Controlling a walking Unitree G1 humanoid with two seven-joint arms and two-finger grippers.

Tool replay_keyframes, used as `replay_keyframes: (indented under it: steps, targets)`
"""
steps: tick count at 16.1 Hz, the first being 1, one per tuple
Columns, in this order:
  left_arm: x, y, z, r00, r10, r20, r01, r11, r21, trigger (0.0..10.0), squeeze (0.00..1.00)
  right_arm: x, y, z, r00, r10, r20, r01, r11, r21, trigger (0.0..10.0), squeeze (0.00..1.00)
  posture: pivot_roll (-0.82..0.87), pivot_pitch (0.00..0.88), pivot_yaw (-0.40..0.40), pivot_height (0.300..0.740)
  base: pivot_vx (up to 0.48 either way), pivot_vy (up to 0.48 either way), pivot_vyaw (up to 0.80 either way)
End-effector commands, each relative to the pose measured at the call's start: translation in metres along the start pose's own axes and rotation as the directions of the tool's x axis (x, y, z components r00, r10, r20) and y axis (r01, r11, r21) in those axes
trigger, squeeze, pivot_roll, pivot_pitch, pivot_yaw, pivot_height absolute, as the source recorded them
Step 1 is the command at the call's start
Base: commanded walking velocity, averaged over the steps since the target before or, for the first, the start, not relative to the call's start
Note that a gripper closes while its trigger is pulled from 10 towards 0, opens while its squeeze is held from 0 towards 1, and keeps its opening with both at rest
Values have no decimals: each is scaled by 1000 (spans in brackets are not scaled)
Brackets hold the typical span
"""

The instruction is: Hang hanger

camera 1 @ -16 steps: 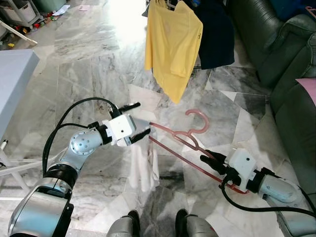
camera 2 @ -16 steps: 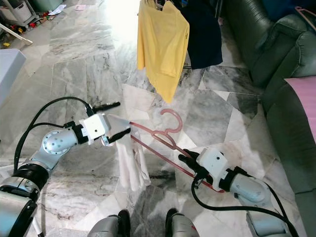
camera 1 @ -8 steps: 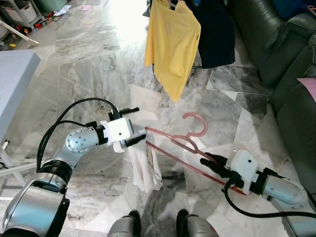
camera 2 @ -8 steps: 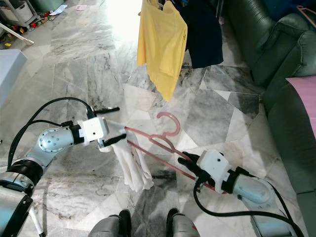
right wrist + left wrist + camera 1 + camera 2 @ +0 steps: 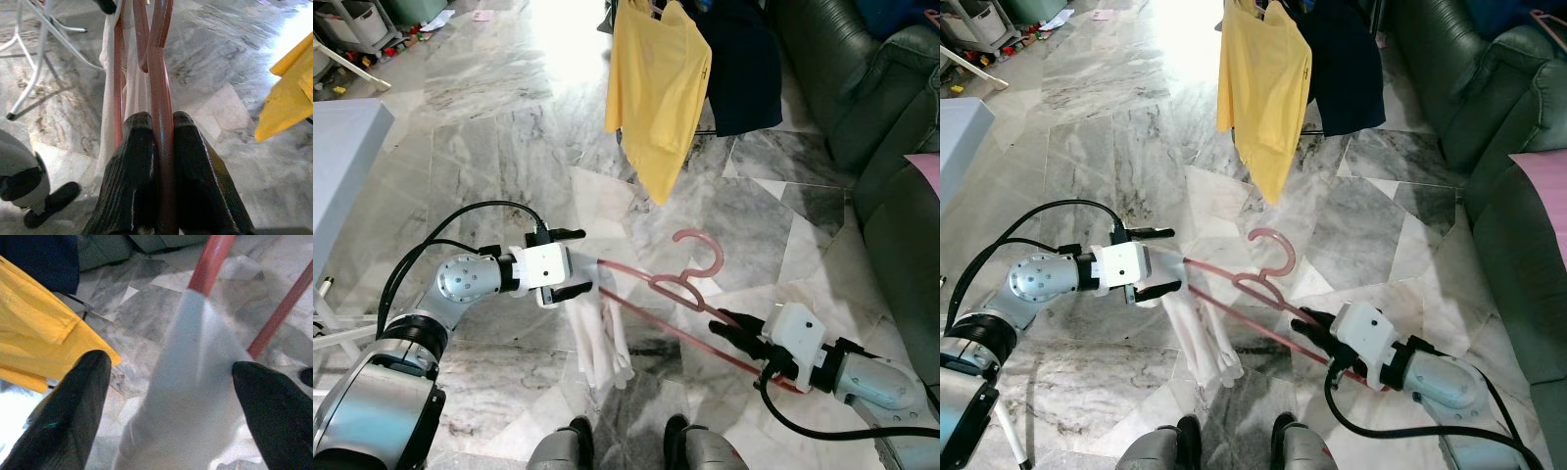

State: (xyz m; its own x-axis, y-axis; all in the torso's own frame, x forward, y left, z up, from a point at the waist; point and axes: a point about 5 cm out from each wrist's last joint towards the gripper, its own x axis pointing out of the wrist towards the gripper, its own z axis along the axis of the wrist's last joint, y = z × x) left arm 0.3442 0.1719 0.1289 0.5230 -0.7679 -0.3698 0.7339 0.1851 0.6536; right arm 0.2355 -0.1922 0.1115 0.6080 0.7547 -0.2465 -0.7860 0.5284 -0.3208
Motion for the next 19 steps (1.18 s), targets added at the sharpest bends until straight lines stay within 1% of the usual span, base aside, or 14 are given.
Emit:
replay_keyframes:
  steps: [1, 3, 4, 5, 8, 10, 15, 16, 19]
  targets:
    - [-5, 0, -6, 999, -23, -40, 22, 1000, -9, 0, 0, 0, 5, 7, 999, 41, 32, -41, 999, -6, 10000, 0, -210, 225, 81, 740, 0, 0, 0]
    - [-5, 1, -6, 999, -27, -44, 25, 999, -36, 0, 0, -2, 9, 6, 995, 99, 8, -99, 995, -13, 10000, 0, -211, 227, 82, 740, 0, 0, 0]
    - [-5, 0, -6, 999, -32, -43, 31, 999, -36, 0, 0, -3, 8, 6, 994, 105, 1, -105, 994, -20, 10000, 0, -212, 229, 81, 740, 0, 0, 0]
    - [-4, -2, -7, 997, -64, -47, 62, 997, -46, 0, 0, -5, 7, 5, 992, 122, -21, -123, 991, -44, 10000, 0, -212, 231, 81, 740, 0, 0, 0]
    - [-5, -5, -9, 994, -94, -51, 91, 994, -65, 0, 0, -9, 0, 6, 987, 146, -62, -152, 982, -111, 10000, 0, -212, 236, 83, 740, 0, 0, 0]
    - [-5, -8, -10, 991, -124, -49, 120, 989, -85, 0, 0, -8, -9, 10, 989, 134, -68, -144, 976, -162, 10000, 0, -213, 239, 81, 740, 0, 0, 0]
    - [-5, -15, -13, 987, -156, -45, 151, 983, -109, 0, 0, -3, -15, 15, 992, 109, -59, -119, 967, -226, 10000, 0, -211, 242, 76, 740, 0, 0, 0]
    - [-5, -15, -13, 987, -154, -44, 149, 983, -111, 0, 0, -3, -16, 15, 993, 102, -56, -113, 966, -233, 10000, 0, -211, 243, 75, 740, 0, 0, 0]
    - [-5, -15, -14, 990, -132, -47, 127, 986, -111, 0, 0, 0, -23, 18, 999, 37, -27, -43, 963, -265, 10000, 0, -211, 245, 76, 740, 0, 0, 0]
